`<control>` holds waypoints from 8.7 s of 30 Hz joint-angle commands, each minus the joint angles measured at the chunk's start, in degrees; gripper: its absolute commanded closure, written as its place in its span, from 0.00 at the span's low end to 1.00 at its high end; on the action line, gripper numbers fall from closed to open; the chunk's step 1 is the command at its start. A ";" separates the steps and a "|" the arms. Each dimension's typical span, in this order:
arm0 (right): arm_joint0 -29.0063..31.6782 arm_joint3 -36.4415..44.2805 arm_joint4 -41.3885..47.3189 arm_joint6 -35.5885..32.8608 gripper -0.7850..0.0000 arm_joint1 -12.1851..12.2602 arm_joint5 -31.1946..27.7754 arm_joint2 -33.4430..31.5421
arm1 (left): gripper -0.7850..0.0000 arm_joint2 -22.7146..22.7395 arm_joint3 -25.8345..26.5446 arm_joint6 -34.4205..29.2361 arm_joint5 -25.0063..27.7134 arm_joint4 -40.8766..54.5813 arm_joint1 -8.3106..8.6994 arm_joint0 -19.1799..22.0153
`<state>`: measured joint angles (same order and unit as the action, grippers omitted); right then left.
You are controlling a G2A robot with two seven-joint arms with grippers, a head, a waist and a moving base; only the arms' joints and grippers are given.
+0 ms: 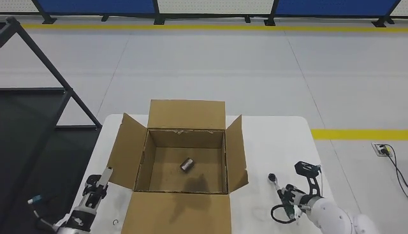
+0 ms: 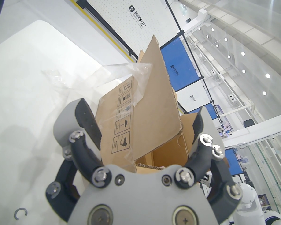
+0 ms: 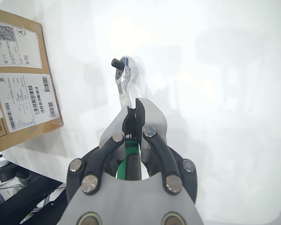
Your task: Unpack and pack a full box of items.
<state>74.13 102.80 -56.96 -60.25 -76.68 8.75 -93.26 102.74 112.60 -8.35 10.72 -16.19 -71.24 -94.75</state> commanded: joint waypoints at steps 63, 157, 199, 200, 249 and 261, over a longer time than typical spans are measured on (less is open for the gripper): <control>-6.90 -6.88 -10.69 -3.02 0.71 1.01 13.09 11.83 | 0.00 1.89 -0.84 1.46 0.80 1.66 -0.18 -0.61; -52.54 -16.30 9.81 -0.16 1.00 -4.18 -7.30 47.94 | 0.00 8.81 -0.86 4.07 0.73 8.20 -0.61 -1.74; -63.94 -62.65 10.21 -1.68 0.78 -20.57 -1.84 67.94 | 0.00 8.25 -0.18 2.97 1.82 7.10 -0.59 -1.78; -64.11 -63.24 10.39 -1.50 0.75 -20.86 -2.01 67.84 | 0.00 8.25 -0.18 2.97 1.82 7.10 -0.59 -1.78; -26.16 8.94 1.96 5.00 0.00 -7.74 1.25 29.02 | 0.00 8.74 4.20 -7.94 9.98 8.03 0.20 -3.70; -18.23 9.95 11.88 11.51 0.00 -6.83 13.52 12.98 | 0.00 6.60 4.90 -11.48 9.14 4.41 0.58 -1.86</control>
<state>55.68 113.47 -44.43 -48.19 -83.62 19.62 -79.18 109.73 117.53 -19.26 20.02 -11.20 -70.73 -97.03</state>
